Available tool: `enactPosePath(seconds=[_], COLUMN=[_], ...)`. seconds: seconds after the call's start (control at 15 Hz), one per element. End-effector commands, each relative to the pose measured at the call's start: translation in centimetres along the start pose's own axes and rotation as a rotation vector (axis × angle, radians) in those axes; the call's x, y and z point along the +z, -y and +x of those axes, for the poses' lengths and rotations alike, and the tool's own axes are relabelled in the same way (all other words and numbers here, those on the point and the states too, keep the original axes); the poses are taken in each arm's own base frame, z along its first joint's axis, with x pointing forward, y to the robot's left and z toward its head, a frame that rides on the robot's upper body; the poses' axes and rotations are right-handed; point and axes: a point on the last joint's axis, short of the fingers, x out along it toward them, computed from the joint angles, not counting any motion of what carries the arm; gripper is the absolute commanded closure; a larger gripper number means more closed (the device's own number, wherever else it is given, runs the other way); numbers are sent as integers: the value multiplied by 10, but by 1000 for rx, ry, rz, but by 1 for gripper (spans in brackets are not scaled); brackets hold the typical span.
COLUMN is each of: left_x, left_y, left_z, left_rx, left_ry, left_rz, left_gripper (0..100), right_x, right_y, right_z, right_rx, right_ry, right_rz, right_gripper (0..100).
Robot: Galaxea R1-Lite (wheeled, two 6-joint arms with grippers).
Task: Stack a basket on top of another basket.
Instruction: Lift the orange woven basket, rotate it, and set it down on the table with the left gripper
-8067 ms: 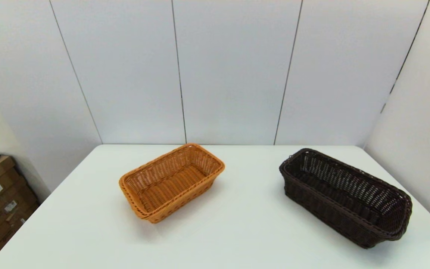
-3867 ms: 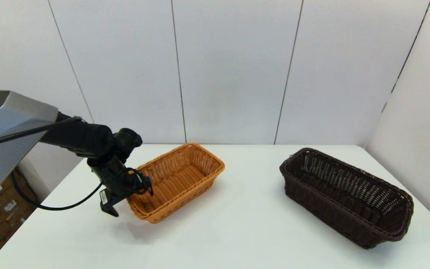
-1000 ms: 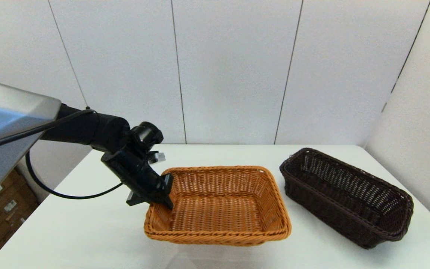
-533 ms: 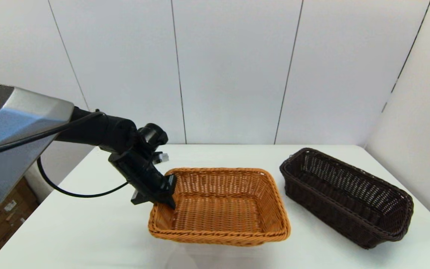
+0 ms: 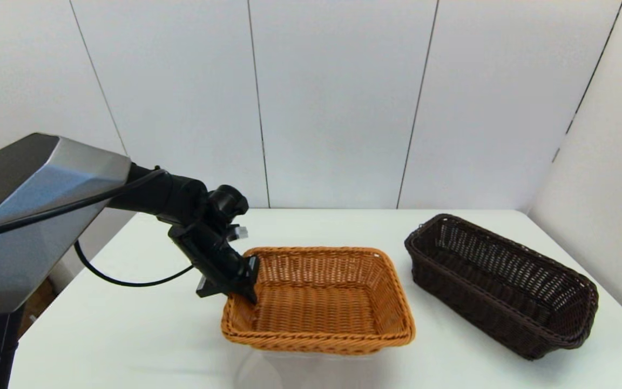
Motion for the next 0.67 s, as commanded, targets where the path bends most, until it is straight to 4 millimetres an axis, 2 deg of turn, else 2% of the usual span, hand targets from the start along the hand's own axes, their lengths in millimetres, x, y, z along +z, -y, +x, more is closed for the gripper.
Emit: enactPosePath(seconds=[0.07,0.67], left_x=[3,7], left_y=[-2,0], left_z=[8,9], left_rx=[4,-1], left_ry=[-15,-7], left_rz=[-8,-5], left_gripper=[100,100], right_x=[0,0], right_y=[0,0], right_z=[0,0], right_rx=[0,0], right_ry=[0,-1], right_rz=[0,0], right_gripper=[0,0])
